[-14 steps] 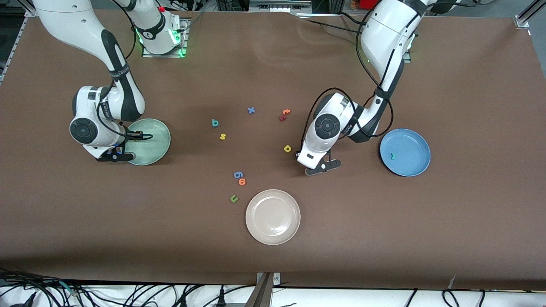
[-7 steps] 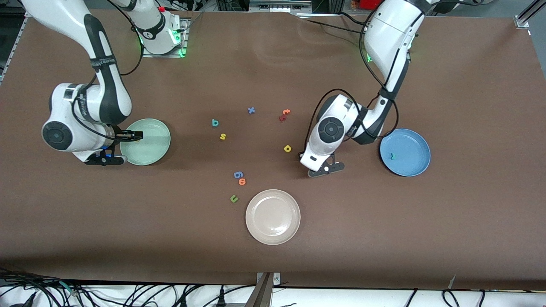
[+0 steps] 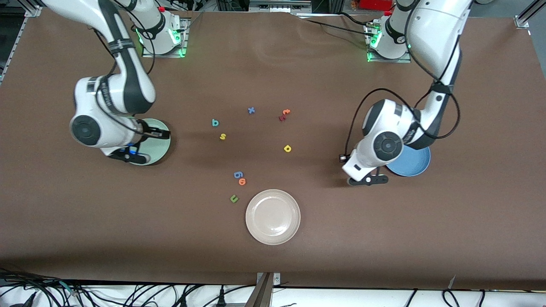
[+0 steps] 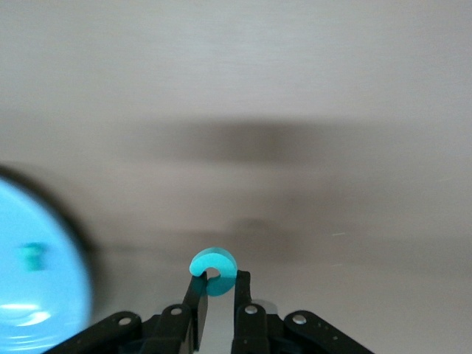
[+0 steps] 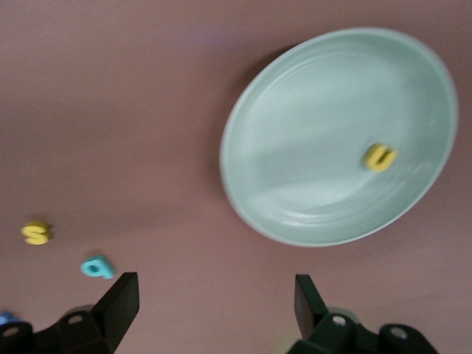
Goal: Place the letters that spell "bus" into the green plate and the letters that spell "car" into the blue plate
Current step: 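Put teal c on the blue plate while the right gripper reaches yellow s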
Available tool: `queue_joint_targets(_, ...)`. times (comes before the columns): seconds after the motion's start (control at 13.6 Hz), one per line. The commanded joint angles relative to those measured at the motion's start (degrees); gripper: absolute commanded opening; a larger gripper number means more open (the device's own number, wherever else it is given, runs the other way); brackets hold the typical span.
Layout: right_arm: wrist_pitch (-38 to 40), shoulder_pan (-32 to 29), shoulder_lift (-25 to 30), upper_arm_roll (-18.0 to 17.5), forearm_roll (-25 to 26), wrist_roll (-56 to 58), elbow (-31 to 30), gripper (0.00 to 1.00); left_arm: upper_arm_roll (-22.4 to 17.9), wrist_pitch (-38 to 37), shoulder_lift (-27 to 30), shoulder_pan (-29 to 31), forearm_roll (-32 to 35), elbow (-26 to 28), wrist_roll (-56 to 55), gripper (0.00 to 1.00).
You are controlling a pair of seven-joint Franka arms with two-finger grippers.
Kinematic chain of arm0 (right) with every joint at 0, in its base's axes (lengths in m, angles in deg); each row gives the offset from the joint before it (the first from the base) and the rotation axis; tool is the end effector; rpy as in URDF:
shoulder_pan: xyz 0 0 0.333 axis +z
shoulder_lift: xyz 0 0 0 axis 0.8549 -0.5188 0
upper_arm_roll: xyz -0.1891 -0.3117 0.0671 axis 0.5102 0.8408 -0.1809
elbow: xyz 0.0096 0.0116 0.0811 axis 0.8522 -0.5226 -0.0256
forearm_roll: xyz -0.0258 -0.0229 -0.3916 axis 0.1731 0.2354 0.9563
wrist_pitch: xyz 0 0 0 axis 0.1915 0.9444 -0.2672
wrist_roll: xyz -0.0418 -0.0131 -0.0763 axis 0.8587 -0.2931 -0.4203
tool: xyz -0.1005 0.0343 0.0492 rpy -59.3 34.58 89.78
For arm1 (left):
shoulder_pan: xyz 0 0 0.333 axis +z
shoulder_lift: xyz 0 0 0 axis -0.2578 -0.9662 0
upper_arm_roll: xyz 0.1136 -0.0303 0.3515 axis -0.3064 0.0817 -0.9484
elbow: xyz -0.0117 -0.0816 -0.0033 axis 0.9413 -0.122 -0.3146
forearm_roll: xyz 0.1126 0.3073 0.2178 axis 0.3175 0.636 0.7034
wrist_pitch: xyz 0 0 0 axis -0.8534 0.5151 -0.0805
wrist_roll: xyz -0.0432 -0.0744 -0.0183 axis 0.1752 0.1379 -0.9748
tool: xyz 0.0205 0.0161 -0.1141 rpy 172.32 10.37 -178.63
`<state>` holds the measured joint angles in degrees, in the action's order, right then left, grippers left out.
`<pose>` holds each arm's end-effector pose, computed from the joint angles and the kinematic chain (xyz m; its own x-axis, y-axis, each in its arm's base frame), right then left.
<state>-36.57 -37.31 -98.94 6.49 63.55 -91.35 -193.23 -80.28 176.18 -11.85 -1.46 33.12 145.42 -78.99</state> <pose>0.5709 0.1530 0.3379 0.9066 -0.2291 -0.3544 -0.2115 -0.9734 0.0882 0.6285 -0.2122 0.2874 0.9780 0.0532 -0.2019 0.0416 -0.9973 -0.0610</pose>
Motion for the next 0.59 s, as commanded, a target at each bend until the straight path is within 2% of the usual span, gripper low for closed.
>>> queue_joint_targets(0.0,-2.95,2.53,0.03,-3.58,0.20,-11.65,0.05,0.93,0.52,2.07,9.14,2.50,2.89,10.66,4.96,0.05)
queue_joint_targets(0.15,-6.99,7.72,-1.90,-3.59,0.20,-20.35,0.05,0.93,0.61,6.10,12.74,4.96,4.30,16.37,8.22,0.05)
queue_joint_targets(0.29,-12.00,10.80,-4.27,-3.59,0.20,-27.31,0.05,0.93,0.52,15.67,16.00,5.67,4.48,24.72,10.16,0.05)
queue_joint_targets(0.51,-17.64,13.62,-7.17,-3.59,0.20,-32.25,-0.04,0.93,0.61,24.37,16.01,10.93,4.48,29.74,19.71,0.05)
